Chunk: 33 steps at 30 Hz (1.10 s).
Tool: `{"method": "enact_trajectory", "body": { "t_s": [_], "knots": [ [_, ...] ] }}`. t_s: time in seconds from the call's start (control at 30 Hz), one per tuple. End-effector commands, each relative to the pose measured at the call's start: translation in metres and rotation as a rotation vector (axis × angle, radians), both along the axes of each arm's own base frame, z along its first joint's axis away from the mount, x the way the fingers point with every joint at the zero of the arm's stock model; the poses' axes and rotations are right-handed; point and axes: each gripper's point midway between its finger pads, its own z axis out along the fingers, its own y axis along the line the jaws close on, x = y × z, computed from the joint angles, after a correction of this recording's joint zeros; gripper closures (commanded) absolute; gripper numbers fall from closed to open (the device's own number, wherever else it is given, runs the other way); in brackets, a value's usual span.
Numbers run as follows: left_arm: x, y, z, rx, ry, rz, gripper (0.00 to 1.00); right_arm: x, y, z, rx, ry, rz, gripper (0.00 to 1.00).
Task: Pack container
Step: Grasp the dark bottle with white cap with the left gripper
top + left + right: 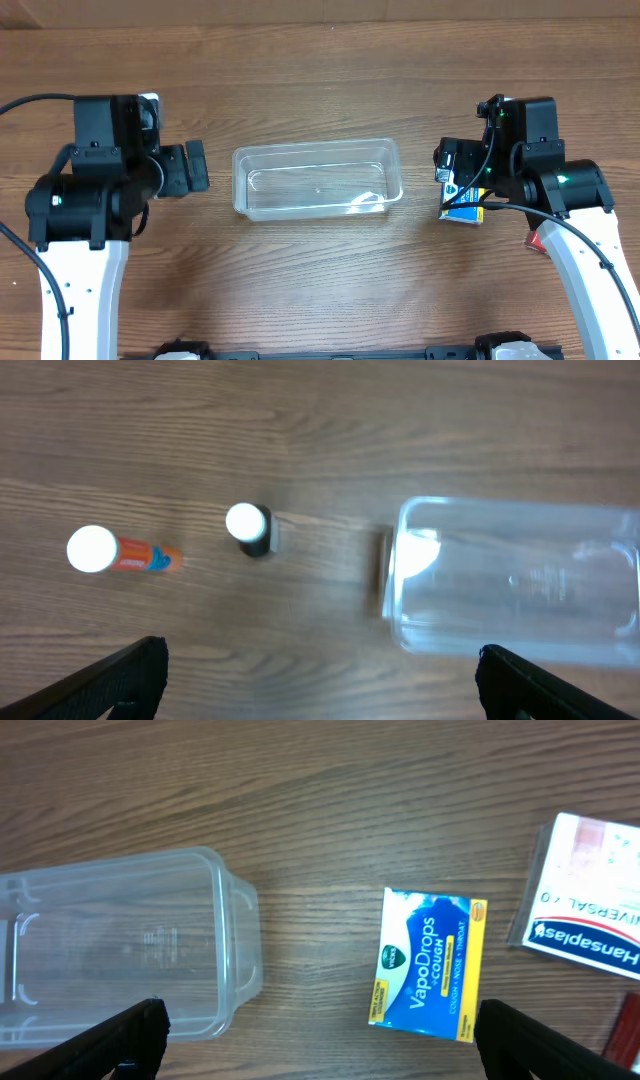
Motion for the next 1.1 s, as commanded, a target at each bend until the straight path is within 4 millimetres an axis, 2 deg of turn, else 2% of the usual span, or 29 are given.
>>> {"method": "enact_trajectory", "body": {
  "t_s": [0.0,0.07,0.13,0.2,0.27,0.37,0.5,0.7,0.83,0.93,1.07],
  "knots": [
    [0.02,0.025,0.0,-0.018,-0.018,0.123,0.0,0.004,-0.005,0.015,-0.017,-0.041,-0.018,0.0],
    [0.035,0.04,-0.023,-0.023,0.042,0.166,0.0,0.004,-0.005,0.015,-0.017,-0.041,-0.018,0.0],
    [0.045,0.045,-0.042,-0.022,0.093,0.17,0.0,0.004,-0.005,0.015,-0.017,-0.04,-0.018,0.0],
    [0.062,0.05,-0.075,-0.015,0.172,0.177,0.0,0.003,-0.005,0.015,-0.018,-0.037,-0.018,0.0],
    [0.073,0.053,-0.099,-0.018,0.223,0.181,0.0,0.002,-0.005,0.014,-0.019,-0.03,-0.018,0.0],
    [0.08,0.057,-0.132,-0.024,0.303,0.191,0.0,0.001,-0.005,0.013,-0.02,-0.023,-0.017,0.0],
    [0.078,0.059,-0.161,-0.035,0.39,0.194,0.03,0.001,-0.006,0.013,-0.022,-0.024,-0.019,0.0],
    [0.075,0.057,-0.191,-0.045,0.478,0.192,0.07,0.001,-0.006,0.013,-0.022,-0.023,-0.019,0.0],
    [0.077,0.059,-0.195,-0.039,0.48,0.195,0.16,0.001,-0.006,0.013,-0.022,-0.023,-0.019,0.0],
    [0.075,0.067,-0.194,-0.016,0.482,0.214,0.33,0.001,-0.006,0.013,-0.022,-0.023,-0.019,0.0],
    [0.074,0.074,-0.194,0.017,0.483,0.227,0.5,0.001,-0.006,0.013,-0.022,-0.023,-0.019,0.0]
  ]
}}
